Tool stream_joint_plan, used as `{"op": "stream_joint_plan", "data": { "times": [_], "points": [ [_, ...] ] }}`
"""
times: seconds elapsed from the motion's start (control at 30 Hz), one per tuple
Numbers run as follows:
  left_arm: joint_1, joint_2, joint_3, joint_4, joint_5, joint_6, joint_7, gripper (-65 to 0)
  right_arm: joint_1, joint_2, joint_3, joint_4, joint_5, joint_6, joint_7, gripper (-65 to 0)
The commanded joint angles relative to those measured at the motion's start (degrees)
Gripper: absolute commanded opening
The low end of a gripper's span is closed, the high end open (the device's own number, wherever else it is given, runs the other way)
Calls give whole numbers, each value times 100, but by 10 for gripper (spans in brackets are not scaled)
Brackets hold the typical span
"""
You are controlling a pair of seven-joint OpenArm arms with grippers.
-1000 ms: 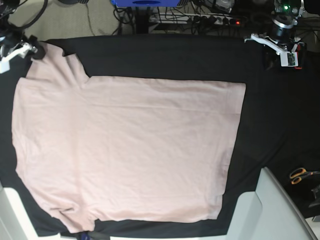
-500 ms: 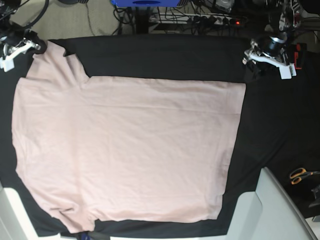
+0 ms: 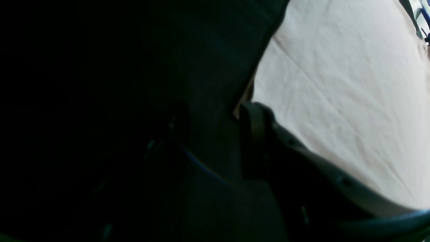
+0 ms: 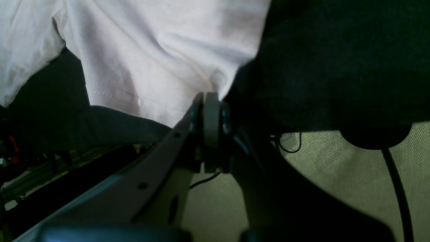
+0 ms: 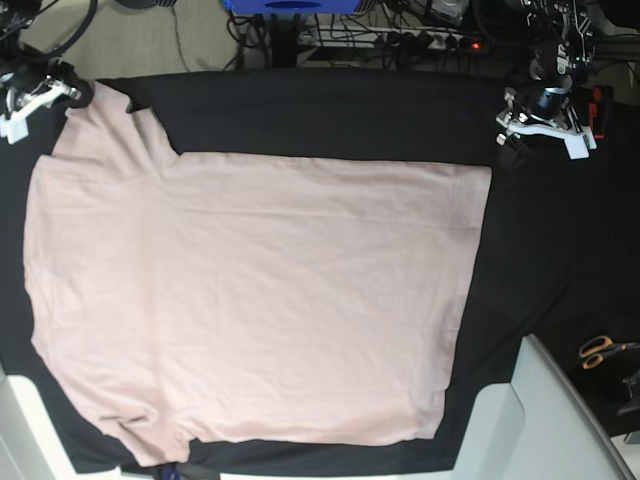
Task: Fold the T-shirt properly
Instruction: 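Move both grippers down to the shirt's shoulder corners, then grasp the shoulder corners of the pink shirt with both grippers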
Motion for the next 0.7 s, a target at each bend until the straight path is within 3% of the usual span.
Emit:
{"op": "stream_joint_plan", "data": {
  "times": [0.0,0.17,0.47,0.67],
  "points": [
    [-74,-63,-28,10,-67,-31,-84,-403,8,68,11,42,-26,6,-15,-645],
    [-356,-63,-28,-359,-58,-31,285,-403,17,68,11,42,-26,6,-15,-645],
    [-646,78,227,-447,628,-31,320,-403,26,68,11,42,-26,6,-6,-645],
    [-795,184,534,-456,636,-31,320,-403,61,77,11,42,-26,6,-15,-645]
  ]
}}
